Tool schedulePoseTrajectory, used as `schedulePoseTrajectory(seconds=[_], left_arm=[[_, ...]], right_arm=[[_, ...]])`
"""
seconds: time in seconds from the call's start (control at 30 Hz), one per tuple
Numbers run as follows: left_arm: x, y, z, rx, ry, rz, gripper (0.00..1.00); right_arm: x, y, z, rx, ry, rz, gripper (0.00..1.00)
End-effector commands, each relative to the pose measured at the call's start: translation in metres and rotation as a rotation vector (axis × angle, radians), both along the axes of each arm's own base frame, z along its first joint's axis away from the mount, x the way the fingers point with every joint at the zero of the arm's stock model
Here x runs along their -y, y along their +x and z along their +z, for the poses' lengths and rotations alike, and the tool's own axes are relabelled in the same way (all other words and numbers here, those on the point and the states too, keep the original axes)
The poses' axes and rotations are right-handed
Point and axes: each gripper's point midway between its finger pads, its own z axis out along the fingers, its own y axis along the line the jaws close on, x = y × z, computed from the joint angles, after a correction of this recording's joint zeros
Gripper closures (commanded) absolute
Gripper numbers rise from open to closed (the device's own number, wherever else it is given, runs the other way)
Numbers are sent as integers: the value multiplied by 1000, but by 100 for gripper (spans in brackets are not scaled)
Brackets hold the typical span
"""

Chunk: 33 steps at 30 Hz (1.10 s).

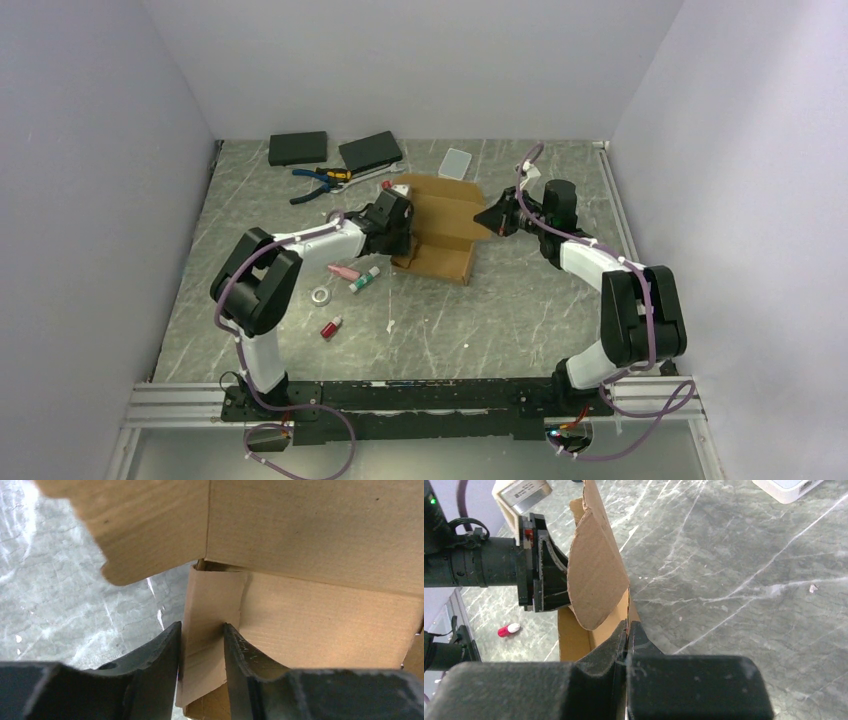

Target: Fold the paper box

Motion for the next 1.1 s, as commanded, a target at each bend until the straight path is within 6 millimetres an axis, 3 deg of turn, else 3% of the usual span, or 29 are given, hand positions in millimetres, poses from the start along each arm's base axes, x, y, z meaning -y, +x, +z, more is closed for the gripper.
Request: schedulePoseTrajectory(seconds=[0.0,0.07,0.27,0.43,0.53,0.6,0.77,0.93,1.07], left_arm=[[16,8,8,24,-63,-59,68],[15,8,5,21,-60,-55,98],[6,8,13,89,-55,-17,100],[2,11,41,246,-47,18,100],[4,7,44,249,-52,2,74],[5,5,43,240,-59,-6,68],[5,0,40,228,-87,-6,62],[1,1,39,220,-96,13,62],[-4,1,24,153,-71,19,62]], right_arm=[[-3,-1,22,118,-5,30,100],[-4,-2,22,125,-7,33,100],[-8,-6,29,182,-12,60,100],[-10,-10,36,234,1,83,100],[-10,-10,35,235,-2,82,100],[-10,-9,35,235,-3,80,100],[-10,-10,34,235,-4,84,100],[-11,-12,34,244,-1,98,100],[-12,-15,38,269,3,112,100]])
